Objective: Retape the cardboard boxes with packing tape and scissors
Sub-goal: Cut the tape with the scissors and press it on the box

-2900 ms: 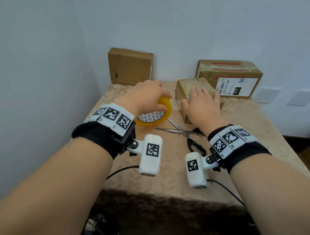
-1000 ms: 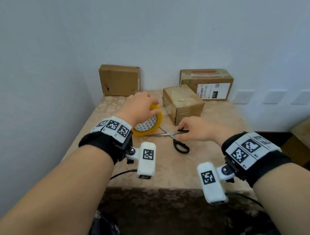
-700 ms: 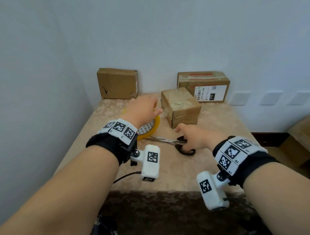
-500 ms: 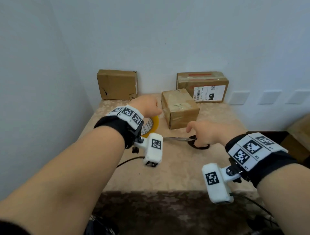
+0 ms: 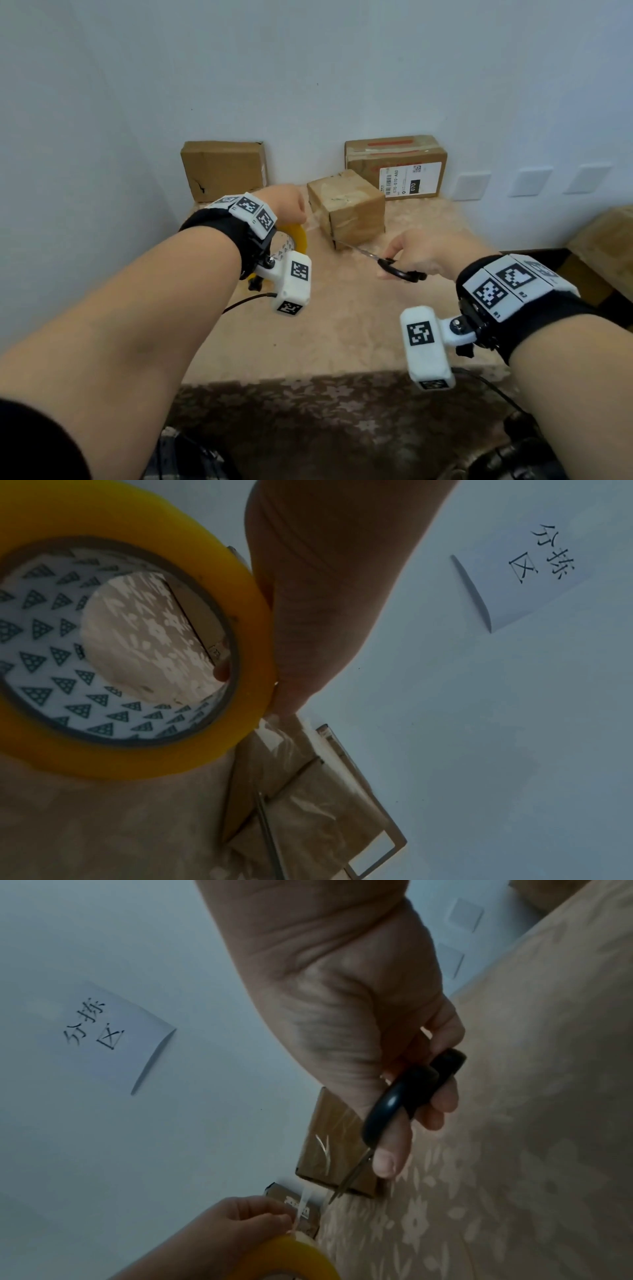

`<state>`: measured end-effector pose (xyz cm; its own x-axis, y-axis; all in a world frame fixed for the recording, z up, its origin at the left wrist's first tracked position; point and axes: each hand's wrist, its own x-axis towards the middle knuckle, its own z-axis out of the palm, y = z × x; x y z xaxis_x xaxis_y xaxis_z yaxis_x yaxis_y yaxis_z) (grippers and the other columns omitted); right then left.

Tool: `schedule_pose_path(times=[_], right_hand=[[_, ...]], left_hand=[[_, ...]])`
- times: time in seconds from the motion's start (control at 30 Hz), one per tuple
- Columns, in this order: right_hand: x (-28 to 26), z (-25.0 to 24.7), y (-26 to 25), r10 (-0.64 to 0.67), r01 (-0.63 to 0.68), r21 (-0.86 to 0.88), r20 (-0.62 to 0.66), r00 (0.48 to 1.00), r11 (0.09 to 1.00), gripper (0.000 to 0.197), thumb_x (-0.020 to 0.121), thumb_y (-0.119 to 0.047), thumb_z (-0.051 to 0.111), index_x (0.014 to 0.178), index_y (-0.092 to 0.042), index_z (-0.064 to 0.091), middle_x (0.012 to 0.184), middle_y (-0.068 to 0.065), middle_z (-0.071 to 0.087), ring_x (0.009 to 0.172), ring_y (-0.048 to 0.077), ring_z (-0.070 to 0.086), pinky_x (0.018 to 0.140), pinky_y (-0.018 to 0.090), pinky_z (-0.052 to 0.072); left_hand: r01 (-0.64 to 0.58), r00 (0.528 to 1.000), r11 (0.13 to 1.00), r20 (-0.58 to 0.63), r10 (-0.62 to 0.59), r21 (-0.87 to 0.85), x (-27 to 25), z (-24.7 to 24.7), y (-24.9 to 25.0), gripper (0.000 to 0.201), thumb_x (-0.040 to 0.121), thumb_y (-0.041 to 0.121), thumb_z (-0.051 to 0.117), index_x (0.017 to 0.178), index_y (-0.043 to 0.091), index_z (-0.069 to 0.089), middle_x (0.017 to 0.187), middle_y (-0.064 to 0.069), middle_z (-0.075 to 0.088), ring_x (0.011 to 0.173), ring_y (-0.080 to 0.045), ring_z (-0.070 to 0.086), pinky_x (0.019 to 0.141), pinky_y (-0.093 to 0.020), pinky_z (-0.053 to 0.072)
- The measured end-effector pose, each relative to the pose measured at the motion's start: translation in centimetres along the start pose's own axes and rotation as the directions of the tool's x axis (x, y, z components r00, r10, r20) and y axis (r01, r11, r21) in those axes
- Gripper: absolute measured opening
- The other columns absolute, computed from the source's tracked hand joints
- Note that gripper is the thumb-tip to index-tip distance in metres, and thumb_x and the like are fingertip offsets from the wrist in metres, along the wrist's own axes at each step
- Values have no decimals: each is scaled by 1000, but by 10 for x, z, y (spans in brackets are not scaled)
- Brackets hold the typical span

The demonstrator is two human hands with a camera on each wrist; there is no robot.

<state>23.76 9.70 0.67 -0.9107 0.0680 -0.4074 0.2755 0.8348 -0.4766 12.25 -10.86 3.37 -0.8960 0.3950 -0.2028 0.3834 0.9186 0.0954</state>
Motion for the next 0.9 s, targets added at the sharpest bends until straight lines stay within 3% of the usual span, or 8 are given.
schedule_pose_path(times=[0.1,0.17,0.27,0.4,0.47,0.53,0.6,0.9], right_hand=[[6,7,5,60,-64,68,64,996,996,49,77,-40,78,101,1,68,79,15,66,71,23,54,66,30,44],[7,14,10,83,-119,187,189,979,975,62,66,-49,81,97,0,61,70,10,56,64,20,50,61,28,42],[11,20,18,0,-144,363,369,929,921,87,32,-68,87,87,-11,51,70,8,36,62,17,33,61,29,29],[13,21,18,-52,-156,403,459,887,902,105,15,-68,87,96,-7,59,71,6,46,66,17,43,70,32,38],[12,22,10,-47,-158,376,481,875,913,99,24,-69,85,98,-8,58,73,5,49,69,17,47,74,33,41],[11,21,1,-2,-172,353,443,897,920,74,56,-71,71,97,-12,56,75,2,50,70,15,49,76,30,42],[10,18,-3,21,-169,358,383,924,918,54,79,-65,54,97,-14,56,76,1,52,69,13,52,73,27,43],[0,14,-7,-64,-72,430,294,954,900,53,87,-61,44,105,-12,52,72,3,55,67,15,56,65,24,47]], left_hand=[[-2,1000,1000,-25,2,-26,-2,1,1,18,90,23,53,75,13,55,75,-6,52,68,-21,45,62,-29,39],[14,999,999,-35,-15,-41,-4,2,1,25,90,23,55,68,10,54,65,-6,48,59,-21,41,55,-28,34],[18,999,998,-49,-22,-62,-5,3,-2,22,90,26,55,74,11,54,69,-8,47,64,-21,41,56,-30,35],[9,999,995,-43,-14,-101,-4,3,-5,21,93,27,54,79,13,54,75,-9,48,68,-21,43,57,-27,35],[-13,1000,994,-27,11,-106,-6,2,-4,15,95,23,52,89,15,64,89,-11,57,81,-23,52,71,-29,43],[-29,999,993,-19,27,-116,-8,1,-5,26,96,20,50,114,13,68,113,-7,63,106,-23,57,90,-31,43],[-43,998,992,-41,39,-122,-11,0,-7,31,96,21,49,122,12,65,123,-6,62,113,-23,55,95,-32,43],[-51,982,983,-186,17,-177,-21,9,-23,24,91,32,54,83,11,63,79,-7,58,71,-21,51,66,-34,46]])
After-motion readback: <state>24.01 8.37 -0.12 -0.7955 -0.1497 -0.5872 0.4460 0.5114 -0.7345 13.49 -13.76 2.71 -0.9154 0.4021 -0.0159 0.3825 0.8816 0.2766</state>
